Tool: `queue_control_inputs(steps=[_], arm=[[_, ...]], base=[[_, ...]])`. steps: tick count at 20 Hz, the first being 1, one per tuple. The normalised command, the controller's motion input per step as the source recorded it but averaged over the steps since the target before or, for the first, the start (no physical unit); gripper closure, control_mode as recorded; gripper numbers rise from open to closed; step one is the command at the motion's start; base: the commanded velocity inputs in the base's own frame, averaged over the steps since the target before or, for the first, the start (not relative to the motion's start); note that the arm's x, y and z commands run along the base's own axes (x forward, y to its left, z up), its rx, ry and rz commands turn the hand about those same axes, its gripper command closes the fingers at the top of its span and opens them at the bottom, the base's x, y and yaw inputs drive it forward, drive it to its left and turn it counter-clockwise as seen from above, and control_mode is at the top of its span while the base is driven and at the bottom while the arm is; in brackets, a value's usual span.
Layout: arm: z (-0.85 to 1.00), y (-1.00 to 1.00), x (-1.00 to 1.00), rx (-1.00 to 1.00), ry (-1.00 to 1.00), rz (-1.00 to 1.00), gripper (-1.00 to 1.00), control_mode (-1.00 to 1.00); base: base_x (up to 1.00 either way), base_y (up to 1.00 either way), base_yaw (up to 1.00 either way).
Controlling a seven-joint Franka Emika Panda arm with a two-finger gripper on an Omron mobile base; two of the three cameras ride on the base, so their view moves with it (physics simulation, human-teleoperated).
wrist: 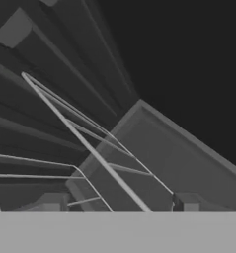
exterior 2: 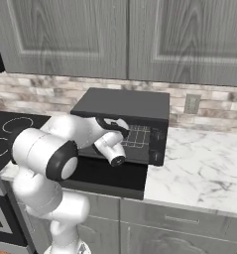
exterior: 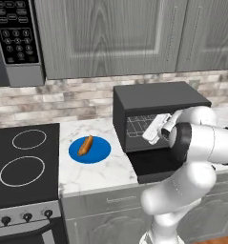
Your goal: Open the toaster oven door. Place the hotdog bun on the top rack in the toaster oven and place the steak on the bottom rack.
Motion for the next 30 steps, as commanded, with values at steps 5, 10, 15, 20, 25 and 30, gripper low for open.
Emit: queue_control_inputs(steps=[5,10,15,20,25,30], arm=[[-0.11,-0.10,-0.08,-0.11,0.06,0.01,1.00,-1.00],[-0.14,-0.34,-0.71,-0.17,0.09,0.07,1.00,-1.00],[-0.33,-0.32,-0.90,-0.28,0.16,0.04,1.00,-1.00],[-0.49,-0.34,-0.89,-0.36,0.23,0.02,1.00,-1.00],[-0.37,-0.27,-0.71,-0.42,0.30,0.04,1.00,-1.00],[0.36,-0.14,-0.47,-0.32,0.23,0.00,-1.00,-1.00]], base=[[0.00,0.00,0.00],[0.00,0.00,0.00],[0.00,0.00,0.00],[0.00,0.00,0.00],[0.00,0.00,0.00],[0.00,0.00,0.00]])
